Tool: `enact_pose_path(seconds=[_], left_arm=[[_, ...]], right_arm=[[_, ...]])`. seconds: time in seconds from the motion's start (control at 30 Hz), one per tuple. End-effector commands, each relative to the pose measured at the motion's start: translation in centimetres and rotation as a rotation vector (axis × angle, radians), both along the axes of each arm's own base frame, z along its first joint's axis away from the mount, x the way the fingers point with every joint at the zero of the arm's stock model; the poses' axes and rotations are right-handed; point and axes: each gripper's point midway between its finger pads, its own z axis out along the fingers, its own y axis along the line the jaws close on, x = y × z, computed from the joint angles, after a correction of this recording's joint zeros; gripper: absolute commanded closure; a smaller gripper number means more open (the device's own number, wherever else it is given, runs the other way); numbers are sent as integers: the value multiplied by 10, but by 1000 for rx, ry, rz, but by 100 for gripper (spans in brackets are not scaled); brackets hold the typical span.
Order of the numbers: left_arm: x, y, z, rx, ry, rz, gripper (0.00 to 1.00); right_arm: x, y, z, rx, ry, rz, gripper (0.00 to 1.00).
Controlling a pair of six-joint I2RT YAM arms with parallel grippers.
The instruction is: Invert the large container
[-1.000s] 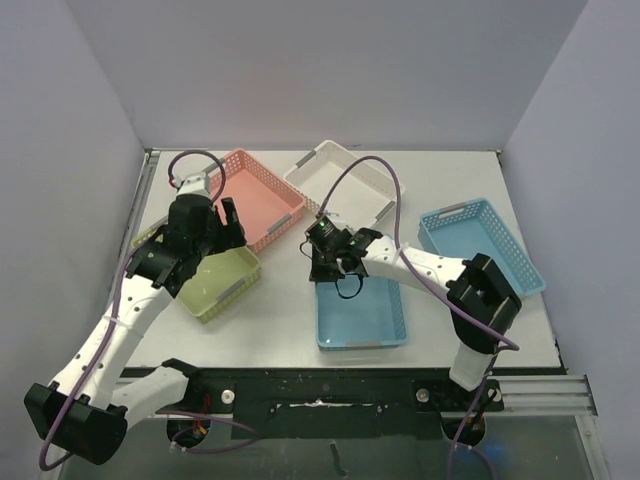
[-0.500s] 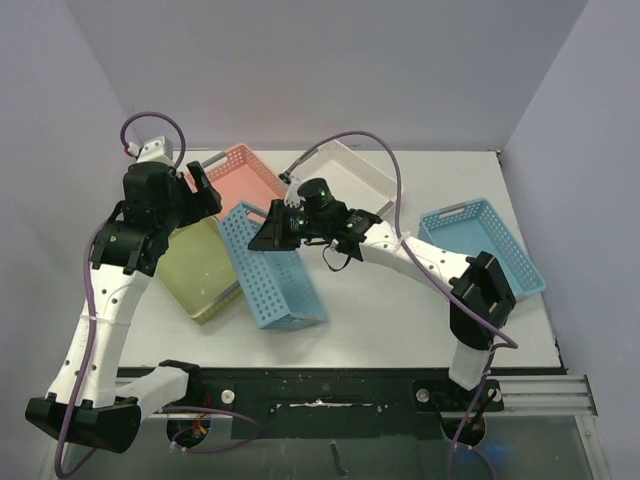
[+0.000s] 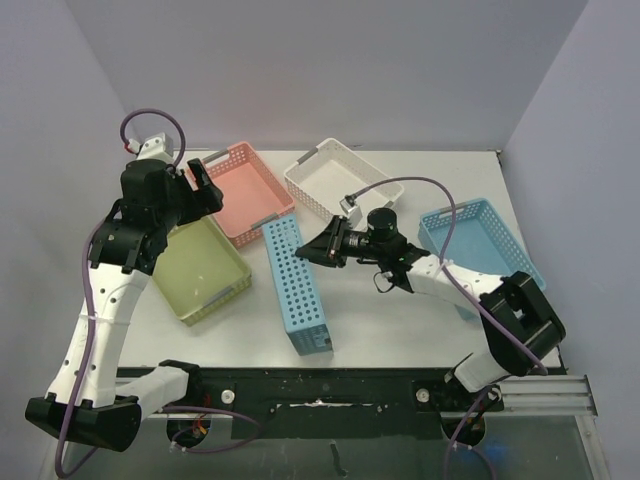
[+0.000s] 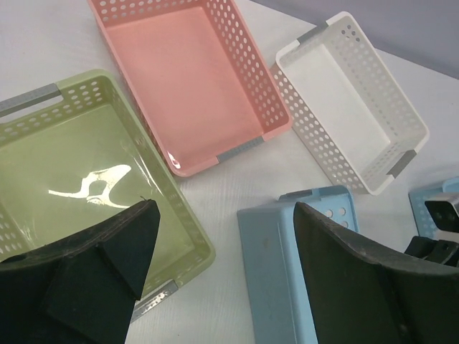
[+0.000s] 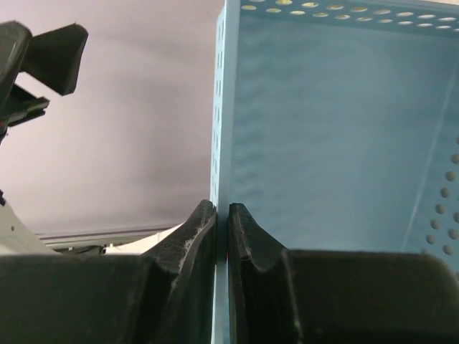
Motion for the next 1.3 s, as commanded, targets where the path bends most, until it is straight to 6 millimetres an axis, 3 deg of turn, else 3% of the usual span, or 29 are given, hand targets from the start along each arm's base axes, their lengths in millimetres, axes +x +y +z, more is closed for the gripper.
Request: enact_pose_path(seconds=[0.0,0.17,0.23,0.37,0.43,0.53,0.7,0.8,0.87,0.97,1.1,1.27], left_arm=[[3,-7,12,-21,-47,-45,24],[3,-12,4,-23,-30,-75,24],[3,-15,0,-16,-18,-93,24],[6,-17,-8,-10,4,-110,24],[7,-20,-12,-12,10,-120,24],[10,-22,-17,-16,19,-131,24],[13,-27,-24,-20,28,-150,24],[14,-31,-29,-29,40,-167,24],[14,-37,-31,-36,45,-188,24],[11,-52,-35,-30,49,-229,24],[1,-89,-42,-4,45,-318,23],[-11,-140,-49,-7,45,-438,23]], right_arm=[[-13,-27,2,25,13,-19,100],[-14,-77,-40,-113,94,-91,98],[-16,-95,-50,-137,111,-124,89],[-17,-131,-68,-199,131,-203,58],[-15,-144,-76,-264,133,-234,50],[-17,-153,-85,-348,141,-242,45],[-15,-151,-92,-388,138,-229,42],[-8,-148,-91,-431,114,-216,31],[1,-157,-90,-529,83,-226,28],[20,-194,-80,-786,22,-308,23],[39,-265,-54,-1132,-31,-493,19],[40,-326,-44,-1404,1,-588,13]])
